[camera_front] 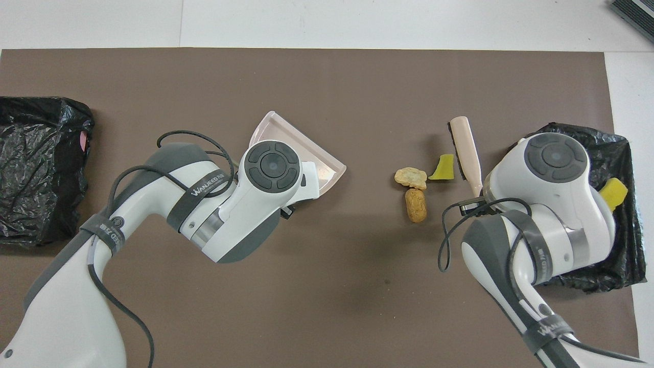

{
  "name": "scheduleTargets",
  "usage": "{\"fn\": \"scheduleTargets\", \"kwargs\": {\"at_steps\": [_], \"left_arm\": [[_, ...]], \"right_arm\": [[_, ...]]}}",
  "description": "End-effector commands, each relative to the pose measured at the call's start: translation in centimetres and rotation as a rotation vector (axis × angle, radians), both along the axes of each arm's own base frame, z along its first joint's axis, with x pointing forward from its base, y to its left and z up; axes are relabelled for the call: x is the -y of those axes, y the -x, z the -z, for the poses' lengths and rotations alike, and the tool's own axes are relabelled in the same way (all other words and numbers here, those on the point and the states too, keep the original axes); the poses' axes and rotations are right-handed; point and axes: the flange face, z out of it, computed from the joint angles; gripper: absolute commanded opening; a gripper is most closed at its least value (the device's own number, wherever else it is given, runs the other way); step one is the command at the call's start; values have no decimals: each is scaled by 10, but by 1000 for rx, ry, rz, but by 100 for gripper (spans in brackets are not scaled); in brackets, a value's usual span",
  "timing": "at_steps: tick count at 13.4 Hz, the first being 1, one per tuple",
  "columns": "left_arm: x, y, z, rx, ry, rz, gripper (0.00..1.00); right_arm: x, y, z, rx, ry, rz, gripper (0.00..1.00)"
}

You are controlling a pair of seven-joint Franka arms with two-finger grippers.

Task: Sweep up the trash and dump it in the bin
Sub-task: 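Hold the dustpan with the left gripper while the right gripper positions the brush, then sweep the nugget, crust and sponge into the dustpan with the right gripper's brush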

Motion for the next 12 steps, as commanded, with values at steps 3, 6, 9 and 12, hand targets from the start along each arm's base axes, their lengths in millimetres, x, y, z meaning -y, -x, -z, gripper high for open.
{"fn": "scheduleTargets", "kwargs": {"at_steps": [3, 6, 9, 12], "left_arm": [[-8, 6, 0, -70, -31, 281, 0], [-6, 19, 3, -109, -52, 405, 0], [-5, 43, 11, -124, -76, 489, 0], [5, 67, 18, -144, -94, 549, 0]], "right_arm": [[5, -26, 18, 29, 59, -31, 0], [-6, -27, 35, 0, 55, -58, 0], [-44, -22, 59, -37, 32, -100, 0], [-67, -13, 60, -68, -35, -76, 0]]}}
